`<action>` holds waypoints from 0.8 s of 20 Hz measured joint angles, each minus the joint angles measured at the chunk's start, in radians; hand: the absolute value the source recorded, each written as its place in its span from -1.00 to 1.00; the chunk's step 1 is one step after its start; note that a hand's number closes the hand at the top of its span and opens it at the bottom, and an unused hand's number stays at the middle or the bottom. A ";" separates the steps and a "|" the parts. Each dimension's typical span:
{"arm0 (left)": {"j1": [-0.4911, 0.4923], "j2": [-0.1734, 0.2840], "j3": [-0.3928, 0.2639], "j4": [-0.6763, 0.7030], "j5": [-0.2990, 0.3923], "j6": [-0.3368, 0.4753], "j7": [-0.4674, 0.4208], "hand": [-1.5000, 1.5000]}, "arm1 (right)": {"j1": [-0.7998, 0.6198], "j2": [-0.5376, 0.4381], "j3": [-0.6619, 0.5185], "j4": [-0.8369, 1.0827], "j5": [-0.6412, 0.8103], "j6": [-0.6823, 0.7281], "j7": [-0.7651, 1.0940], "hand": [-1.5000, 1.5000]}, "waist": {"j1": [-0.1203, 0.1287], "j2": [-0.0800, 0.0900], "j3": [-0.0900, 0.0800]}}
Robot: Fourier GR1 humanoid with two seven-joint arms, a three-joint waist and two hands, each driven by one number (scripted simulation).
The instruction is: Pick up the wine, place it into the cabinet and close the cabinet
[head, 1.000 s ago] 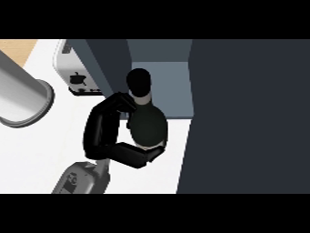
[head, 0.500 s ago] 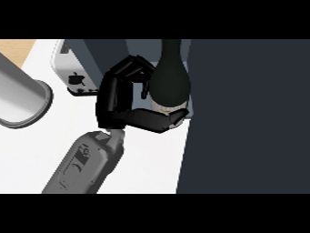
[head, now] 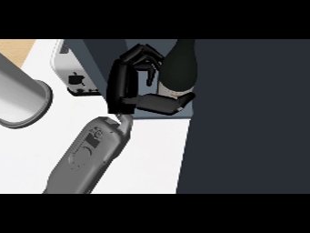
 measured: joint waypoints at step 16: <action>-0.078 -0.012 -0.010 0.330 0.060 0.012 -0.239 1.00 | 0.002 0.015 -0.010 0.017 -0.028 0.020 -0.033 -1.00 | -0.005 0.003 -0.001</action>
